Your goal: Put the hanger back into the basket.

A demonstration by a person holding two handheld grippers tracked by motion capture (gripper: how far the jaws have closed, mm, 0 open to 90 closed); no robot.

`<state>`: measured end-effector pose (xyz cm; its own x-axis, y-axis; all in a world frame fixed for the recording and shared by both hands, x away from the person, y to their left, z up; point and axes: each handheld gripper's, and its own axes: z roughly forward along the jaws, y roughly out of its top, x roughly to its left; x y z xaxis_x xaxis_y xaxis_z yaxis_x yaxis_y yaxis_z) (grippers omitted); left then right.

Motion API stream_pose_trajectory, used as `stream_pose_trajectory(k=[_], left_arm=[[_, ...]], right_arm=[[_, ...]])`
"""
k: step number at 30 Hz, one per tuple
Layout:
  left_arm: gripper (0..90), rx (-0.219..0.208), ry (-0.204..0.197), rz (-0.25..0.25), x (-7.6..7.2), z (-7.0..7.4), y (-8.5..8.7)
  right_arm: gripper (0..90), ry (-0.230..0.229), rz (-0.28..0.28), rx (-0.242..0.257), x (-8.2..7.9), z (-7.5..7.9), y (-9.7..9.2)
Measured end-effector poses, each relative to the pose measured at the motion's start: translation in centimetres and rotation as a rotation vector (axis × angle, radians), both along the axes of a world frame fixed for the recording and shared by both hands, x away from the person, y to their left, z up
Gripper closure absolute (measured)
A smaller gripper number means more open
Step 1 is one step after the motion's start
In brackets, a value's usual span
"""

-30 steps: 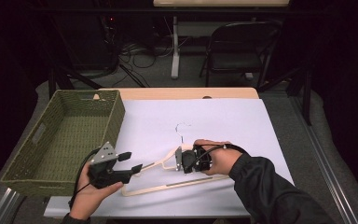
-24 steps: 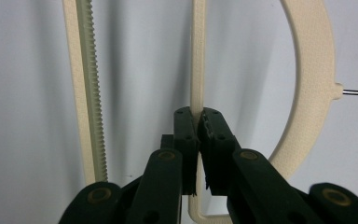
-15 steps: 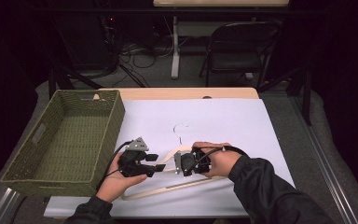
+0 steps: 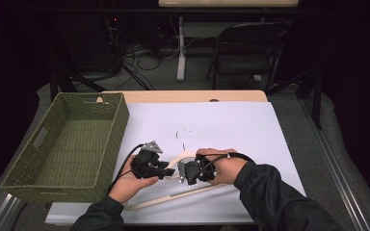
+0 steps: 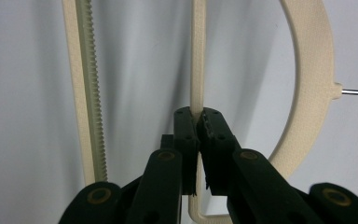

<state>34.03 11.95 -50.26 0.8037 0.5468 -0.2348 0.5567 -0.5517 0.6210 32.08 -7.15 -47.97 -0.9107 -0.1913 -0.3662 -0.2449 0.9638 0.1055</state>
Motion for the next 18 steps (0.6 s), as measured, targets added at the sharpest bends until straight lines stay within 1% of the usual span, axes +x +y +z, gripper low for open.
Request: stream_pose_trajectory(k=[1,2,3,4,5,6,7,8,9,10,13,14,17,18], left_arm=[[67.3,0.002,0.008,0.0,0.1,-0.1,-0.1],[70.4,0.017,0.004,0.006,0.0,-0.2,-0.2],[72.7,0.028,0.007,0.003,0.1,-0.3,-0.2],[75.9,0.036,0.004,0.003,0.1,-0.3,-0.3],[77.2,0.037,0.004,0.005,0.1,-0.4,-0.3],[78.4,0.036,0.003,0.007,0.1,-0.3,-0.3],[78.7,0.034,-0.002,0.008,0.1,-0.3,-0.3],[79.0,0.032,-0.005,0.009,0.0,-0.3,-0.3],[79.1,0.033,-0.006,0.007,0.0,-0.3,-0.3],[79.1,0.034,-0.01,0.005,0.0,-0.3,-0.3],[79.6,0.033,-0.018,0.004,-0.1,-0.4,-0.3],[79.7,0.032,-0.022,0.0,-0.2,-0.5,-0.3],[79.9,0.039,-0.025,-0.004,-0.3,-0.6,-0.3],[79.9,0.048,-0.032,-0.001,-0.3,-0.6,-0.3]], right_arm=[[85.4,-0.001,0.005,-0.002,0.0,0.0,0.1],[85.4,0.002,0.006,-0.009,0.0,-0.1,0.1],[85.4,-0.002,0.008,-0.004,-0.1,-0.1,0.1],[85.4,0.007,0.006,-0.023,-0.1,-0.1,0.2],[85.4,-0.003,0.011,-0.012,-0.1,-0.2,0.2],[85.4,-0.003,0.009,-0.014,-0.2,-0.3,0.2],[85.3,-0.009,0.005,-0.029,-0.2,-0.2,0.3],[85.3,0.003,-0.001,-0.04,-0.2,-0.2,0.3],[85.3,0.02,-0.003,-0.039,-0.2,-0.3,0.3],[85.2,0.025,-0.009,-0.03,-0.1,-0.4,0.3],[85.1,0.023,-0.017,-0.013,-0.1,-0.7,0.2],[85.1,0.015,-0.016,-0.001,-0.1,-0.9,0.2],[85.0,0.018,-0.025,0.002,-0.2,-1.3,0.2],[84.9,0.035,-0.032,-0.01,-0.1,-1.2,0.3]])
